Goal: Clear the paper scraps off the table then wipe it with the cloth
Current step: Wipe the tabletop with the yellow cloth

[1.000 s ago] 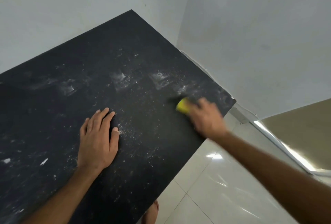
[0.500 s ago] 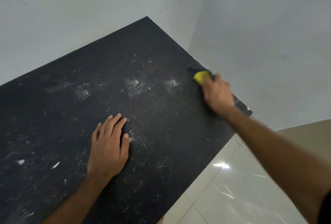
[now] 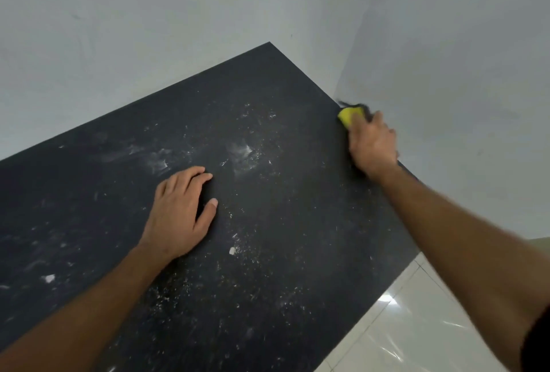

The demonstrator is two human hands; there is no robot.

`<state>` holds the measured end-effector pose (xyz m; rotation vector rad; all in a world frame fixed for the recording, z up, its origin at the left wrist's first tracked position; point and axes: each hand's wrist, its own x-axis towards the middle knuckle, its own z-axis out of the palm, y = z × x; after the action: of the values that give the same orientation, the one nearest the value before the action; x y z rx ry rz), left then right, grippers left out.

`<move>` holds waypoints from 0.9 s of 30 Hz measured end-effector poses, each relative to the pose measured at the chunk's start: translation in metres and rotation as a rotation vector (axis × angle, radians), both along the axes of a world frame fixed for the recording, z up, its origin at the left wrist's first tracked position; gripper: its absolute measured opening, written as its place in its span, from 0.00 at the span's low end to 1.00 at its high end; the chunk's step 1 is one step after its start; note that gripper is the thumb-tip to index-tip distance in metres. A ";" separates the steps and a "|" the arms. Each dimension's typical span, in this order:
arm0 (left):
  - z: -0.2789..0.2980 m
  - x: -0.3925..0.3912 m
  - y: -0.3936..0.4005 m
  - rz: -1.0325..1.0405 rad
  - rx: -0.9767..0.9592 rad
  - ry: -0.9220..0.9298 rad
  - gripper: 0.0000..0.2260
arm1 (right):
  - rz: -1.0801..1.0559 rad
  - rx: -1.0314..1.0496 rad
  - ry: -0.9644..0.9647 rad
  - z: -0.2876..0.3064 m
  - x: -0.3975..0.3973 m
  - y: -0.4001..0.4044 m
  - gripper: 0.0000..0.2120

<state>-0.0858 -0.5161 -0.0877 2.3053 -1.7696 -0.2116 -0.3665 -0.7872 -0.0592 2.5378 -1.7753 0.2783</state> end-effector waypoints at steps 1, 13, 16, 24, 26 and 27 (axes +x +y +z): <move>-0.002 0.003 -0.002 0.002 0.008 -0.009 0.25 | -0.061 -0.006 -0.003 0.003 -0.006 -0.014 0.13; -0.003 0.003 -0.002 0.076 -0.017 0.057 0.22 | 0.300 -0.078 0.000 -0.009 0.060 0.013 0.16; -0.004 0.005 -0.003 0.069 -0.028 0.085 0.21 | -0.027 -0.029 0.002 0.005 0.032 -0.055 0.15; -0.004 0.006 0.000 0.128 -0.203 0.152 0.10 | 0.832 0.181 -0.078 -0.009 0.118 0.170 0.15; -0.004 0.006 0.001 0.154 -0.242 0.163 0.08 | 0.850 0.100 -0.089 -0.019 0.134 0.146 0.13; -0.005 0.006 0.002 0.153 -0.249 0.161 0.07 | 0.762 0.017 -0.080 -0.021 0.142 0.117 0.13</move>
<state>-0.0797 -0.5145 -0.0922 2.1660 -1.4465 -0.1374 -0.2247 -0.6700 -0.0799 3.1291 -0.7379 0.3752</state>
